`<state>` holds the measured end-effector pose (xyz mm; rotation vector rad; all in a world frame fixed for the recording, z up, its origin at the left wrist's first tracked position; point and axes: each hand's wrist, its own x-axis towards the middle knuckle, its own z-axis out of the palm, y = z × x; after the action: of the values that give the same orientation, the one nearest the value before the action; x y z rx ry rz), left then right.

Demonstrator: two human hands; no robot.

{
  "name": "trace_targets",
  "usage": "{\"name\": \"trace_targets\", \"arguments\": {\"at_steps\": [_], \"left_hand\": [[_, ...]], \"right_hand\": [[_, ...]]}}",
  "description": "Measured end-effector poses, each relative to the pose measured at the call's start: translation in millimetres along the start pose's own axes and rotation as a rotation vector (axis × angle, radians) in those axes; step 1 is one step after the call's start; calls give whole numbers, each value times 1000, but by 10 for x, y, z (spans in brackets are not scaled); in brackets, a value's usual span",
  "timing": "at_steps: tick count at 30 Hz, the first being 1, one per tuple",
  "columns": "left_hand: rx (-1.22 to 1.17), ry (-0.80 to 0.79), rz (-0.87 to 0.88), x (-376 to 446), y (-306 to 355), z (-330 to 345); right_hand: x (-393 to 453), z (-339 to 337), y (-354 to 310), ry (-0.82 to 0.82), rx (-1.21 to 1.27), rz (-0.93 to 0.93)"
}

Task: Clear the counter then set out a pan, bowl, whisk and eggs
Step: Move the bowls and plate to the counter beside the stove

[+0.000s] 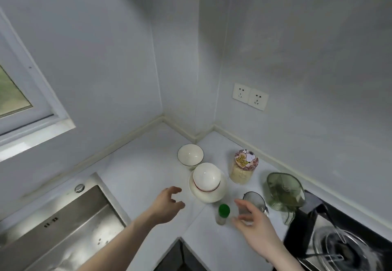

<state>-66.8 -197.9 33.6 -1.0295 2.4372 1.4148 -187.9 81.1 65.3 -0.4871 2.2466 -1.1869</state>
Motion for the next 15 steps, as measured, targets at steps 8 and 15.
{"name": "trace_targets", "arguments": {"at_steps": [8,15], "left_hand": [[-169,-108,-155,1082,87,-29],[-77,-283,-346,1488,-35,147]], "right_hand": [[256,177,-32,148,40,78],[416,431,-236,214,96,141]]}}
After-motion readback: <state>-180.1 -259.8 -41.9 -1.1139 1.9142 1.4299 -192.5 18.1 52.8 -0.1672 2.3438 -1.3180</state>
